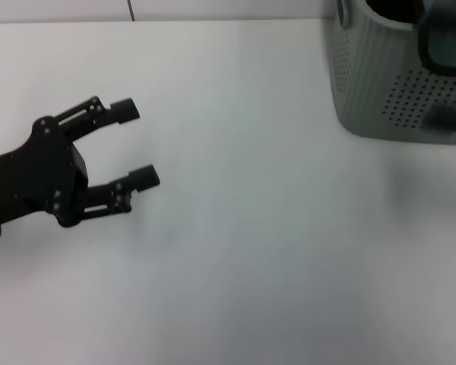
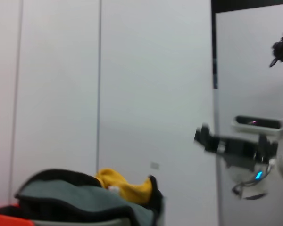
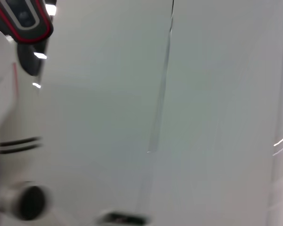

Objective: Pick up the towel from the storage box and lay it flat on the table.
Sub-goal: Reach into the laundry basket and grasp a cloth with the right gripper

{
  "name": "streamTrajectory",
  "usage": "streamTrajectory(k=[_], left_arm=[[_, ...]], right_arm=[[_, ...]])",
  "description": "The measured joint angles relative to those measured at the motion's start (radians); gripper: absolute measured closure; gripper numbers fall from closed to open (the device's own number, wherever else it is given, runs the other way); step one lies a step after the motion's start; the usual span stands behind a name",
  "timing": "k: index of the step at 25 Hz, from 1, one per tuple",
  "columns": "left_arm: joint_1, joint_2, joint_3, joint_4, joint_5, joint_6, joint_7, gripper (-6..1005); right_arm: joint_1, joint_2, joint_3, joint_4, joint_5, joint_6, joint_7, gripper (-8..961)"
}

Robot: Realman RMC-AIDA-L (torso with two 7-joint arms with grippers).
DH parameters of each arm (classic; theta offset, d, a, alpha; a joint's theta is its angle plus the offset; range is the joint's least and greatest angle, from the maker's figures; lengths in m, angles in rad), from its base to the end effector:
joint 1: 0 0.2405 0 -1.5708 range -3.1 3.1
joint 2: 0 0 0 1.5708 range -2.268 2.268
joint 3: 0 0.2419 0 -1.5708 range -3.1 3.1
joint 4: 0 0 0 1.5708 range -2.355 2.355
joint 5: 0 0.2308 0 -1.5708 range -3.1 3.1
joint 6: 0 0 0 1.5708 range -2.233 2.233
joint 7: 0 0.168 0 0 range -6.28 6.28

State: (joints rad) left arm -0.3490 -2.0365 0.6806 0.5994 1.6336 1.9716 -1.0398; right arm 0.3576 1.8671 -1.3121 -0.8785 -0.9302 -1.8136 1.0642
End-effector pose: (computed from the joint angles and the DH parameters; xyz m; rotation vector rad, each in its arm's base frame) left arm -0.2499 0.2757 0.0405 -2.5499 -0.1529 -1.2643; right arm 0.1561 0.3095 0.0865 -2.5150 -0.3440 1.4289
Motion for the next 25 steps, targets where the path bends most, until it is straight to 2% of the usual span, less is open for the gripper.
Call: streamTrajectory(k=[1,4,5,7,10,15,19,22,25], left_arm=[[-0.002,-0.002,-0.012,-0.004,0.000,-0.006,0.006,137],[-0.011,-0.007,-0.018,-0.015,-0.001,-0.020,0.012,137],[-0.013,-0.008,-0.018,-0.019,-0.001,-0.024,0.014,137],[-0.017,-0.012,-0.018,-0.029,0.001,-0.037,0.022,137],[-0.014,-0.018,-0.016,-0.038,0.004,-0.061,0.038,137],[-0.021,-0.019,-0.011,-0.069,0.009,-0.087,0.067,137],[-0.029,-0.021,-0.011,-0.074,0.009,-0.102,0.076,137],[-0.036,-0.023,-0.011,-0.076,0.010,-0.106,0.073,138],[-0.041,-0.024,-0.011,-0.085,0.010,-0.108,0.071,138]], right_arm=[[-0.021,0.017,0.048,-0.044,-0.020,0.009,0.007,84],[-0.090,0.118,0.294,-0.314,-0.167,0.100,0.113,84],[-0.092,0.126,0.333,-0.386,-0.218,0.134,0.173,84],[-0.085,0.118,0.359,-0.493,-0.304,0.183,0.308,85],[-0.038,0.084,0.370,-0.663,-0.522,0.247,0.581,85],[0.066,0.057,0.421,-0.853,-0.804,0.204,0.869,84],[0.207,0.022,0.460,-1.032,-1.096,0.102,1.085,154],[0.322,-0.004,0.465,-1.122,-1.289,-0.032,1.222,192],[0.460,-0.010,0.454,-1.152,-1.499,-0.205,1.314,202]])
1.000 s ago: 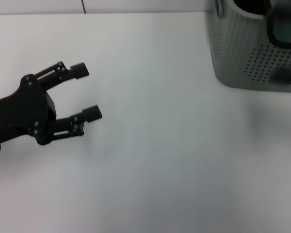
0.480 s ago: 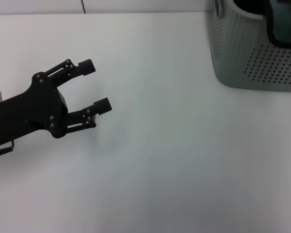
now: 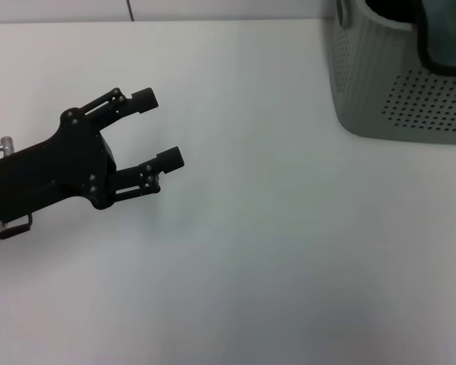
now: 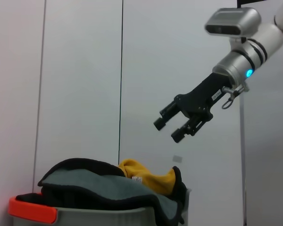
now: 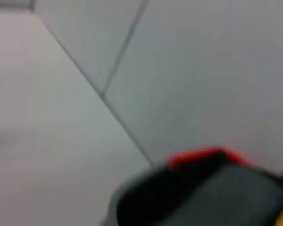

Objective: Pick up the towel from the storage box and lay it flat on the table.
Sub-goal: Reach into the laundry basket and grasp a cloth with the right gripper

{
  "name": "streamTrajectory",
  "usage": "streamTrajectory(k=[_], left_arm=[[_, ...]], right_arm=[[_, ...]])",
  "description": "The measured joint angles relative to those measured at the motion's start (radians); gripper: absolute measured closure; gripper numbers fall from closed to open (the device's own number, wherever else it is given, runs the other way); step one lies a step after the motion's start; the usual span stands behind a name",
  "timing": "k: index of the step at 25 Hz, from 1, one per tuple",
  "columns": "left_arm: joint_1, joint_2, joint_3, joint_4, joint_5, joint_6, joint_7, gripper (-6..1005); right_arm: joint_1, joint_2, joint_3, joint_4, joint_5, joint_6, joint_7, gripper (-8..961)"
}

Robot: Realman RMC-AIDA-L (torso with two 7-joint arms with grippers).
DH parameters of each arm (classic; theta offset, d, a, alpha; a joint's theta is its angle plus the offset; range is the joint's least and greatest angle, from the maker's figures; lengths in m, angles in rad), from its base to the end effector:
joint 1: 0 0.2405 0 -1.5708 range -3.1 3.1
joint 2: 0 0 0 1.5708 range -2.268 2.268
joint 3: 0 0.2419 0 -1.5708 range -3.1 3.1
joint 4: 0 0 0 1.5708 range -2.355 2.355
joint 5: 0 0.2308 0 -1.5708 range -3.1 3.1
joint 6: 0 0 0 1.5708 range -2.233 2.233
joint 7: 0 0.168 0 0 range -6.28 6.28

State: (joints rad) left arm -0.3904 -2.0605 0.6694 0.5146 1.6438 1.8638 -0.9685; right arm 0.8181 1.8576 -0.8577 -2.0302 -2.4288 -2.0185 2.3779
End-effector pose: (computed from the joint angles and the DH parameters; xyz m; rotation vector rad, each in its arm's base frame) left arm -0.2488 0.2918 0.0165 -2.4953 -0.1937 -1.2302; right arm 0.0363 0.3465 0.2118 -2.3594 0.1883 -0.1951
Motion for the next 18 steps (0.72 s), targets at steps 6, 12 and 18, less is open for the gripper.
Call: streamTrajectory(k=[6,12,18], left_arm=[[0.000,-0.004,-0.001,-0.020,0.001,-0.019,0.005,140],[-0.002,-0.004,-0.001,-0.027,0.009,-0.030,0.006,141],[-0.012,-0.003,-0.001,-0.027,0.013,-0.042,0.004,143]], right_arm=[[0.078,0.035,-0.082,-0.005,-0.266,-0.110,0.022,222],[0.084,0.007,-0.132,-0.008,-0.350,-0.095,0.023,228],[0.067,-0.043,-0.138,-0.009,-0.387,-0.123,0.015,233]])
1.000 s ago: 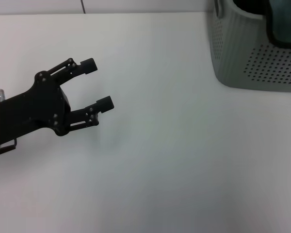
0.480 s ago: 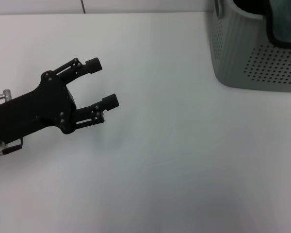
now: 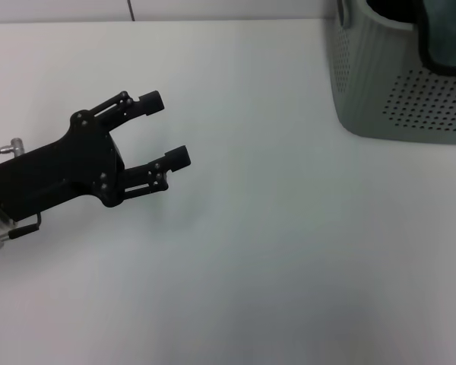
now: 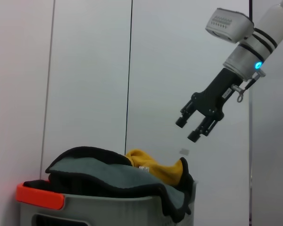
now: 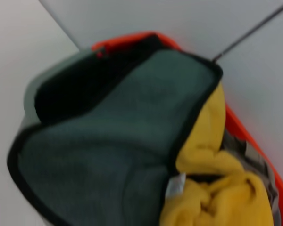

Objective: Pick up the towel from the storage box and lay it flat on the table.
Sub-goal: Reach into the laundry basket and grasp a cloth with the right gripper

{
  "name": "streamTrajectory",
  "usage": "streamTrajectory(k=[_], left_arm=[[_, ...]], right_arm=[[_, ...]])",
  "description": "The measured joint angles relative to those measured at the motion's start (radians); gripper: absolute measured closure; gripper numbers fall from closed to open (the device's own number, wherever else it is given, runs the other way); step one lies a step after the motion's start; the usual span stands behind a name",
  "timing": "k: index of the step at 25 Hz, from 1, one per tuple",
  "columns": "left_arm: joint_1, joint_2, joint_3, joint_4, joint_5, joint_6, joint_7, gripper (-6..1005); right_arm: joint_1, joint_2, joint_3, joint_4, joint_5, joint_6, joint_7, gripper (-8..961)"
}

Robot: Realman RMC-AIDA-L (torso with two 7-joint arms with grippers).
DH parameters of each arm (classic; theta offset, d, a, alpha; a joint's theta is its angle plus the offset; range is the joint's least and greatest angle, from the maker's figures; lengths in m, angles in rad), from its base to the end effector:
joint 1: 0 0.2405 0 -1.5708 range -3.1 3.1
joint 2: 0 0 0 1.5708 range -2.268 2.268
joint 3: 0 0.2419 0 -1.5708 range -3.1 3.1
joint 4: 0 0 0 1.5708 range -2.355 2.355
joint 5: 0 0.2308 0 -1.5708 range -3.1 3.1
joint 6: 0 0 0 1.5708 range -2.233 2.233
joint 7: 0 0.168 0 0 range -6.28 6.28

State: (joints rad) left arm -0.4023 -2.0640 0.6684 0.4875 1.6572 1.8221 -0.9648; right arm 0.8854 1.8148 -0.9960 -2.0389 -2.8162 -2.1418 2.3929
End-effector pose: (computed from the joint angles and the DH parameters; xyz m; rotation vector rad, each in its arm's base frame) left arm -0.2507 0.2962 0.0079 -2.4961 -0.2372 -1.2047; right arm 0.0533 0.3498 0.2294 -2.1362 0.3422 -0.5613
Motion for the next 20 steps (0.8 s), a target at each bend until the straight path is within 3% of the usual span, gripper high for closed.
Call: streamTrajectory(k=[6,12,20], left_arm=[[-0.002,-0.001,0.000,0.000,0.003,-0.005,-0.005,145],[-0.012,-0.001,0.000,0.000,0.005,-0.007,-0.006,148],[-0.021,-0.008,0.000,-0.002,0.009,-0.012,-0.008,151]], right_arm=[[-0.084,-0.011,-0.002,-0.001,-0.013,-0.006,-0.056,232],[-0.162,0.007,0.018,-0.001,-0.018,0.063,-0.117,234],[-0.188,0.028,0.018,0.000,-0.038,0.144,-0.175,239]])
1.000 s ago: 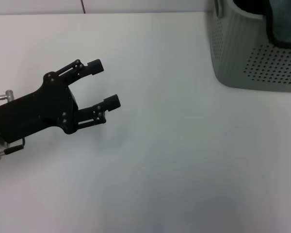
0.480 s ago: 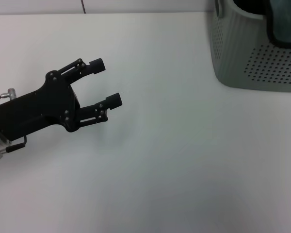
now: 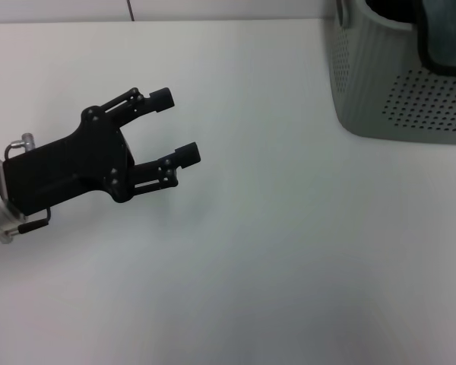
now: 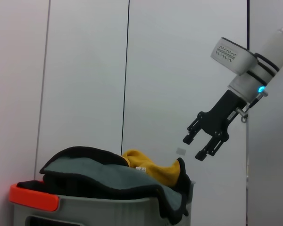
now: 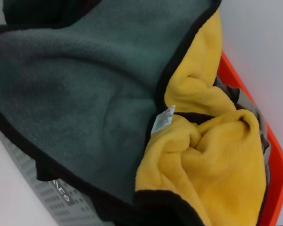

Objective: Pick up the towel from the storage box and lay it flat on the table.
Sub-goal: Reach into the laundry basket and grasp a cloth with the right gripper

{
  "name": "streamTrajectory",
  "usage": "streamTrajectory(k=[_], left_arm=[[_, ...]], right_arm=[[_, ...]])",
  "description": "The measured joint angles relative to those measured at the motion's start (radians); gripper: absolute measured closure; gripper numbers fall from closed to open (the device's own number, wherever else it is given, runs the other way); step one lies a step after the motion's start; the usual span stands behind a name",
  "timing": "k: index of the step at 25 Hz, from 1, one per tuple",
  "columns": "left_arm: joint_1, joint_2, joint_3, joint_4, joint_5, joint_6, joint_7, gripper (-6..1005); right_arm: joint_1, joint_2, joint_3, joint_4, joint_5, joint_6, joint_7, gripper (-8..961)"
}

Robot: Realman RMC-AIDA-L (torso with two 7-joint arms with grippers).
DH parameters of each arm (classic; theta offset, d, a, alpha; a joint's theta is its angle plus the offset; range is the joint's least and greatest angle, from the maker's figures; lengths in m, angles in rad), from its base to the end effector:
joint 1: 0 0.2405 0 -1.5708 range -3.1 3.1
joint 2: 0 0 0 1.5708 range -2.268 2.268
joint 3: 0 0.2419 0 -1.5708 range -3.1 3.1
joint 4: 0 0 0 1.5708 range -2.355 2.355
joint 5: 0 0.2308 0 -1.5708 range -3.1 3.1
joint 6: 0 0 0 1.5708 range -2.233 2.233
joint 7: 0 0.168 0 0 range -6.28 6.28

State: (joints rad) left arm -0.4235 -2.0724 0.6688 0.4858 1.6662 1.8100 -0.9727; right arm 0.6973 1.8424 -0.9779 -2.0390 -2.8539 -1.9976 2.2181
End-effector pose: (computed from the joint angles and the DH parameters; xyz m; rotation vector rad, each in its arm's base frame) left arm -0.2444 0.3013 0.0030 -2.5105 -0.2367 -1.2091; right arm 0.1108 0.3517 0.2384 -2.0839 0.3147 -0.6632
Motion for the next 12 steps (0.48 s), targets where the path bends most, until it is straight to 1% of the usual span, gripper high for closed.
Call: streamTrajectory(k=[3,6,9,12], left_arm=[[-0.001,-0.003,0.000,-0.006,0.000,-0.002,0.001,152],[0.001,-0.004,0.000,-0.012,0.000,-0.005,0.003,153],[0.004,-0.005,0.000,-0.012,0.000,-0.008,0.002,155],[0.007,-0.006,0.000,-0.012,0.000,-0.009,0.002,156]], right_arm=[[-0.016,0.017,-0.004,0.010,-0.005,0.048,-0.035,244],[-0.022,0.044,-0.008,0.033,-0.006,0.102,-0.076,248],[-0.022,0.058,-0.009,0.080,-0.011,0.135,-0.101,253],[-0.024,0.072,-0.013,0.121,-0.028,0.183,-0.118,395]])
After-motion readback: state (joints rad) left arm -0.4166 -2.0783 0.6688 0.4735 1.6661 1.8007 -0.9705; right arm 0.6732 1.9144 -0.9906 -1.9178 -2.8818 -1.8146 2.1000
